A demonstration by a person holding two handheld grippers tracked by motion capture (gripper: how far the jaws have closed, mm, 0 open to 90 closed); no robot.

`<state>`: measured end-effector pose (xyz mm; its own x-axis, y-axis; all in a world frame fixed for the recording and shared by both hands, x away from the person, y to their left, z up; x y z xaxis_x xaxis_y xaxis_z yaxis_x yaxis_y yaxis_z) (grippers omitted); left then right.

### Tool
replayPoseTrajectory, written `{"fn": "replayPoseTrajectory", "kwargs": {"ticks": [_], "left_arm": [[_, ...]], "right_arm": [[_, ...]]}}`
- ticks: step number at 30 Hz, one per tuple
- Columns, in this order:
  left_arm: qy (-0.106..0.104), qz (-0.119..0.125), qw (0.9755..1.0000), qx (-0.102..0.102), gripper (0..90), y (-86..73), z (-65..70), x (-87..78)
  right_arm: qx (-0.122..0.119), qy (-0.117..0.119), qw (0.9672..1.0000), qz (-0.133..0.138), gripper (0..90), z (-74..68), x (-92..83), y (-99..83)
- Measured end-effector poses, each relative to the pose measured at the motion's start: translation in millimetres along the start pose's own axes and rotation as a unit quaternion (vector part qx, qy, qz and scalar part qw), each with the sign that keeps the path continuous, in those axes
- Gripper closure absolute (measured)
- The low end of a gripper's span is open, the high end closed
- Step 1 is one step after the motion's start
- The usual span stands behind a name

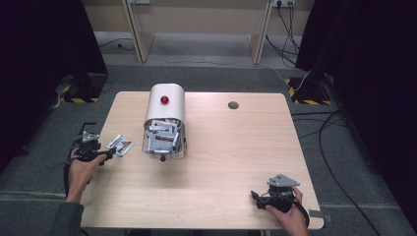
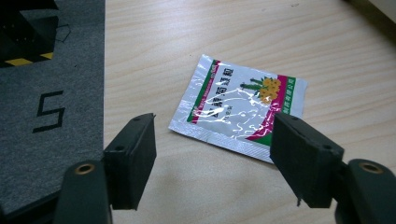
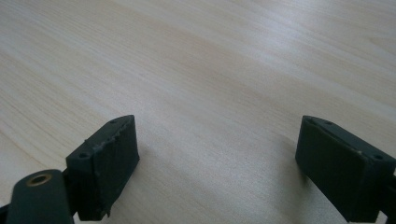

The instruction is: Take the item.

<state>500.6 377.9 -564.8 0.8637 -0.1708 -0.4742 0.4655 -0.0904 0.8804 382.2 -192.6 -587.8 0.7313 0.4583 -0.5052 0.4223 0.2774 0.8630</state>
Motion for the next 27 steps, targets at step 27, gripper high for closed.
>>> {"fn": "replayPoseTrajectory", "kwargs": {"ticks": [27], "left_arm": [[-0.073, 0.04, 0.9957, -0.04, 18.9, 15.2, 30.9, -33.7]], "right_arm": [[0.002, 0.0, 1.0, 0.0, 13.9, -0.2, 0.1, 0.2]]}}
Point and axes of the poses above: each handheld gripper's, and its own axes: x roughly forward along the jaws, y roughly out of its top, z roughly to its right, the point moved 10 cm from there along x, roughly forward along the jaws, and after that the axes turned 13 degrees about z, right-handed, at the moved point
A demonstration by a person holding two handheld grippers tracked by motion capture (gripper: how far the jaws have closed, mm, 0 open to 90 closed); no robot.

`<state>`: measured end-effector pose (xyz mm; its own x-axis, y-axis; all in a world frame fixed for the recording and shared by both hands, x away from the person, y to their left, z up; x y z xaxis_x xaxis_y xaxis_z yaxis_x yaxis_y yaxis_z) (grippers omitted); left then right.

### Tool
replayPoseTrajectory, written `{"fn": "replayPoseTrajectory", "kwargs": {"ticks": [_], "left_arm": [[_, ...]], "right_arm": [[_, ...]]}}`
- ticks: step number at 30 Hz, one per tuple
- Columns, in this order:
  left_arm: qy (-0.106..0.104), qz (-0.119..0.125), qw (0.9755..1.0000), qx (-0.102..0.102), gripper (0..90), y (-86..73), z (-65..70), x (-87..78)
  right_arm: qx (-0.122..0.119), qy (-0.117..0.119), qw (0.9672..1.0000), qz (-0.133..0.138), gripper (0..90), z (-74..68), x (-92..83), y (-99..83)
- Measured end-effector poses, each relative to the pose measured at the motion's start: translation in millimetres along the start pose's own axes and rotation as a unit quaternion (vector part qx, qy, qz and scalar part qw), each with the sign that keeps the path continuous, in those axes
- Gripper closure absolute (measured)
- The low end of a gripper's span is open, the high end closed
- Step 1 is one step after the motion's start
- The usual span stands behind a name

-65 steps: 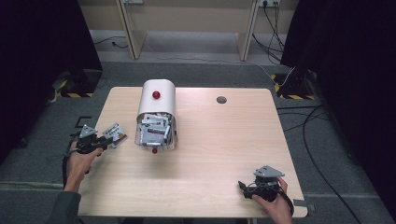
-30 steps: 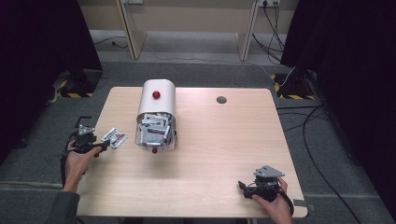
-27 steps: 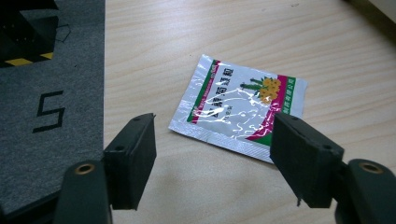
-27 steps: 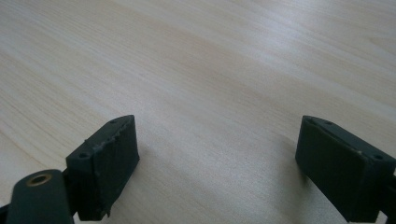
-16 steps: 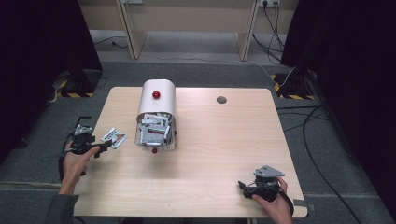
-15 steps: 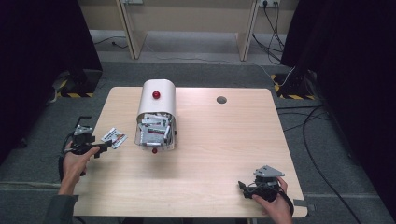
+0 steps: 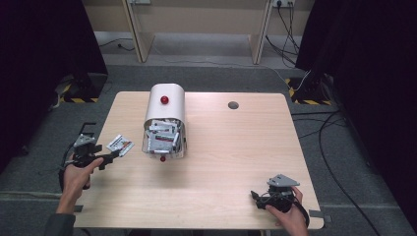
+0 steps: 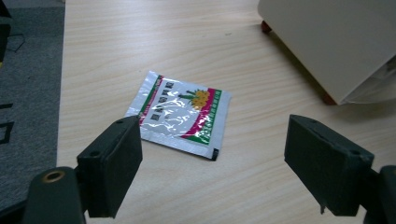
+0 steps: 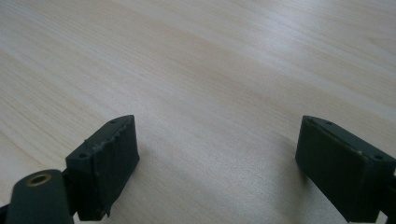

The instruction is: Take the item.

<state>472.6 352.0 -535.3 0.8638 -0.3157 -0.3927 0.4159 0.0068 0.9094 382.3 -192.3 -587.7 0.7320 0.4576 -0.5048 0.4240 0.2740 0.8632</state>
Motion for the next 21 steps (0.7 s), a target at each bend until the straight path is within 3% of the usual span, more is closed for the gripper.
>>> {"fn": "replayPoseTrajectory", "kwargs": {"ticks": [9, 21], "left_arm": [[-0.026, 0.0, 0.9993, 0.028, 18.9, -6.0, 24.6, -13.2], [-0.039, 0.014, 0.9985, 0.036, 18.8, -5.5, 40.0, -24.1]], "right_arm": [[0.0, 0.0, 1.0, 0.0, 13.9, 0.0, 0.0, 0.0], [0.0, 0.0, 1.0, 0.0, 13.9, 0.0, 0.0, 0.0]]}}
Point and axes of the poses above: each handheld gripper's, and its own axes: x roughly forward along the jaws, y roughly out of its top, z roughly to its right, the point moved 10 cm from there along x, roughly forward along the jaws, and after that the axes turned 13 degrees about z, right-handed, at the moved point
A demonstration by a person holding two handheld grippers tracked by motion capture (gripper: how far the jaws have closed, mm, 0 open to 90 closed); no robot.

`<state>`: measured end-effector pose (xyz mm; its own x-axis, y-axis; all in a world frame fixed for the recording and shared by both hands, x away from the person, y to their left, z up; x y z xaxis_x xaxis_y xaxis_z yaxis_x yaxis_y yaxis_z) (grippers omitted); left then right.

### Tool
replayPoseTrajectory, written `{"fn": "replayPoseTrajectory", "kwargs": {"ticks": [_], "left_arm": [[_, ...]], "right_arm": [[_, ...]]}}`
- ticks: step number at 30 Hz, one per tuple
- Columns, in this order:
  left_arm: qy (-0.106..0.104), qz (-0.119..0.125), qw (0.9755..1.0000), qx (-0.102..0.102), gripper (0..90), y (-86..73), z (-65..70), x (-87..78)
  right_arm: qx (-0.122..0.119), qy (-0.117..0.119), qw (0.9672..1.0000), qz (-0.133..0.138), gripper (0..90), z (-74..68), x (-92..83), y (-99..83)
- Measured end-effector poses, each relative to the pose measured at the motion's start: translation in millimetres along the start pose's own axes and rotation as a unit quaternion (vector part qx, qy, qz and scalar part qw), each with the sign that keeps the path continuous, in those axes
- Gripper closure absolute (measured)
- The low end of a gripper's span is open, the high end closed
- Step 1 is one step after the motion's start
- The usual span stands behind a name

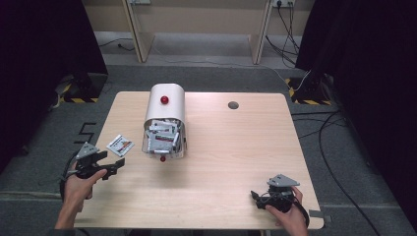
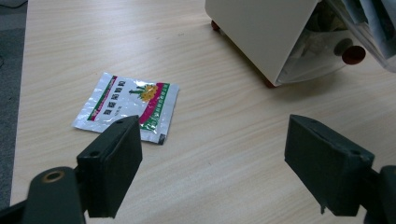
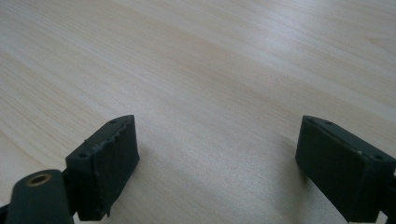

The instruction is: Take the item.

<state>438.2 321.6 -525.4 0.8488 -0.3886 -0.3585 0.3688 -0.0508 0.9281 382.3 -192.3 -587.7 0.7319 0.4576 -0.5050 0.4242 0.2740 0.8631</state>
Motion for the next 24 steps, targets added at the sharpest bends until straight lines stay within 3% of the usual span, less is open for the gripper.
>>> {"fn": "replayPoseTrajectory", "kwargs": {"ticks": [15, 24], "left_arm": [[-0.007, 0.006, 0.9998, 0.016, 18.7, -7.8, 13.9, -6.8], [-0.021, 0.008, 0.9994, 0.027, 18.5, -14.4, 29.2, -13.4]], "right_arm": [[0.0, 0.0, 1.0, 0.0, 13.9, 0.0, 0.0, 0.0], [0.0, 0.0, 1.0, 0.0, 13.9, 0.0, 0.0, 0.0]]}}
Point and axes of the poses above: each handheld gripper's, and its own axes: x roughly forward along the jaws, y roughly out of its top, z roughly to its right, the point moved 10 cm from there along x, roughly forward along the jaws, and after that the axes turned 13 degrees about z, right-handed, at the moved point
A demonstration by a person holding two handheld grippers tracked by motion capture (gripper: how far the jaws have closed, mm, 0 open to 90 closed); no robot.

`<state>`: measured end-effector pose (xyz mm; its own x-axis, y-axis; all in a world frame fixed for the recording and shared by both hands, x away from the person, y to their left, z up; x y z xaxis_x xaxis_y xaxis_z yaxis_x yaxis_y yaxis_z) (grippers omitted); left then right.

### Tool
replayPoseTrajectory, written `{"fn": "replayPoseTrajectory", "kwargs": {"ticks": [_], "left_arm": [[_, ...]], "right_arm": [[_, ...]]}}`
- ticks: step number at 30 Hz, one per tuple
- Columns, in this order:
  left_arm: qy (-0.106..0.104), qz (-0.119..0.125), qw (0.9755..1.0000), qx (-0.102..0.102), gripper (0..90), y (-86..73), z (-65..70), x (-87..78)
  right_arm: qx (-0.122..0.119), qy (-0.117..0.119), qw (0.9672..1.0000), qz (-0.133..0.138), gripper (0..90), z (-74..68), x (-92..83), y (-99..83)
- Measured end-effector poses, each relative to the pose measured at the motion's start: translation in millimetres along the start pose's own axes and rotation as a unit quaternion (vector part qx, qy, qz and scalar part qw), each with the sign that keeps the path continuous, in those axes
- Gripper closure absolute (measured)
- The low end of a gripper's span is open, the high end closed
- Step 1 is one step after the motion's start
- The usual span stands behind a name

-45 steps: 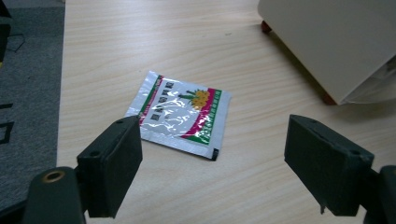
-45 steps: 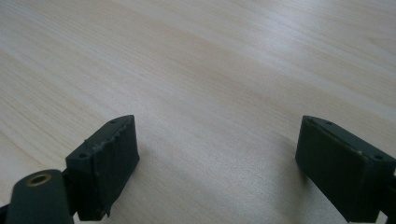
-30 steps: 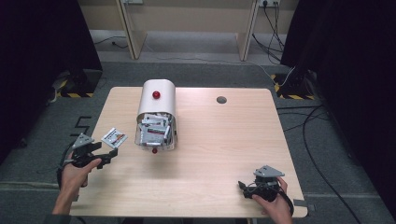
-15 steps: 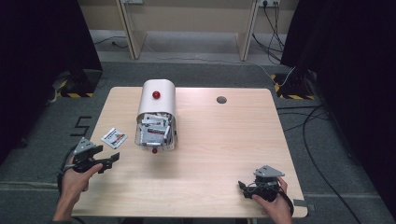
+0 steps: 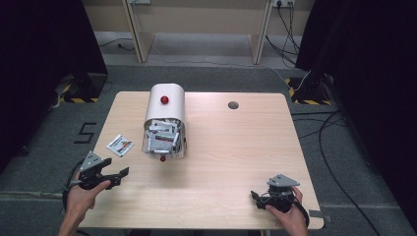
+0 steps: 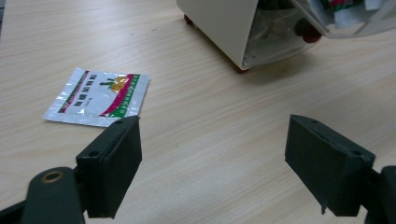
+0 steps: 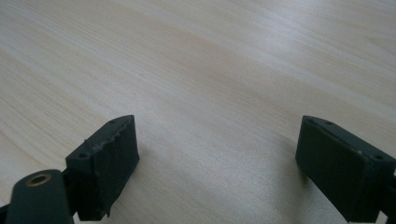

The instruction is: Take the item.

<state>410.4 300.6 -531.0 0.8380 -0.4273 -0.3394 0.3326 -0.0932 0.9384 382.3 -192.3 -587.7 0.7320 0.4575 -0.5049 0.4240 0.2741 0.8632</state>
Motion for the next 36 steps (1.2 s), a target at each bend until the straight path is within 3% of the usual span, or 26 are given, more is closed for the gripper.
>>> {"fn": "replayPoseTrajectory", "kwargs": {"ticks": [12, 36], "left_arm": [[-0.02, 0.001, 0.9997, 0.011, 18.0, -9.8, 22.3, -0.9], [-0.04, -0.016, 0.9981, 0.045, 16.1, -37.8, 48.6, -8.9]], "right_arm": [[0.0, 0.0, 1.0, 0.0, 13.9, 0.0, 0.0, 0.0], [0.0, 0.0, 1.0, 0.0, 13.9, 0.0, 0.0, 0.0]]}}
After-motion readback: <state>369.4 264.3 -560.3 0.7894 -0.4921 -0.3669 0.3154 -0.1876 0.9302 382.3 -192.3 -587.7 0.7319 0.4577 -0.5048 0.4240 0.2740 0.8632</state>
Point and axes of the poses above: each handheld gripper's, and its own axes: x roughly forward along the jaws, y roughly out of its top, z roughly to its right, the point moved 10 cm from there along x, roughly forward along the jaws, and after that the axes turned 13 degrees about z, right-handed, at the moved point
